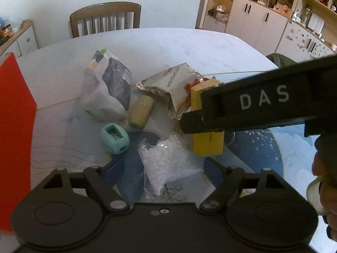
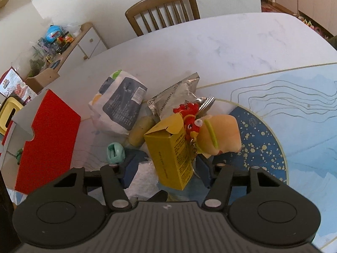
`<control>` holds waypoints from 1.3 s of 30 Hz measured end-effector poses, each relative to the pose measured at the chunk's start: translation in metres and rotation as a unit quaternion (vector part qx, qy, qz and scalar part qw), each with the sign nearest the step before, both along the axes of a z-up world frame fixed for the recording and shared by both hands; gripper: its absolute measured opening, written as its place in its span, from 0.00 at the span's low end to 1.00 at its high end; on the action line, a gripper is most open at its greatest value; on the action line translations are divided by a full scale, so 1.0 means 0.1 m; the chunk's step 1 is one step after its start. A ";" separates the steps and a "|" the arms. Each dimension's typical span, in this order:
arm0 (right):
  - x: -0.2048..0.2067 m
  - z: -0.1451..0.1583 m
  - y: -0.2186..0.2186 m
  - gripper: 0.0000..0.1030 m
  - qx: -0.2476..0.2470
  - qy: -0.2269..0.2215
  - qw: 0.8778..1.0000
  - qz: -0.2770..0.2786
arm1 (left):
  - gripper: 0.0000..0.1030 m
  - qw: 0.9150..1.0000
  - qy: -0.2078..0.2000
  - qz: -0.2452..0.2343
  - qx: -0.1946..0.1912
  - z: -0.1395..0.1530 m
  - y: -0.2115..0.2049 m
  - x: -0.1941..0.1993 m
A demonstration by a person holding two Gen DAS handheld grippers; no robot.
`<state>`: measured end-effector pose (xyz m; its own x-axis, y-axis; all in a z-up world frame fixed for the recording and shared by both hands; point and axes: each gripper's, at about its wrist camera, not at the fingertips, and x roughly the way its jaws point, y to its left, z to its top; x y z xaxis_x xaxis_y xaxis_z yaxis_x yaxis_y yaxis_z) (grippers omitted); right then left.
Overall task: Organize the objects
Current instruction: 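Grasp the yellow carton with the right tool while the left tool grasps the clear bag, then carry the yellow carton with the right tool while the left tool carries the clear bag to the box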
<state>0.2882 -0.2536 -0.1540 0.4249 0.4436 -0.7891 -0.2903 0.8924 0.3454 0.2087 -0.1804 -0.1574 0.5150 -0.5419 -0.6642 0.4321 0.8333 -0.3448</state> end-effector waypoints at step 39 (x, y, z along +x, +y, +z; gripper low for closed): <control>-0.46 0.23 -0.11 0.30 0.022 -0.031 0.999 -0.031 | 0.27 0.998 0.008 -0.012 -0.058 0.12 0.41 -0.11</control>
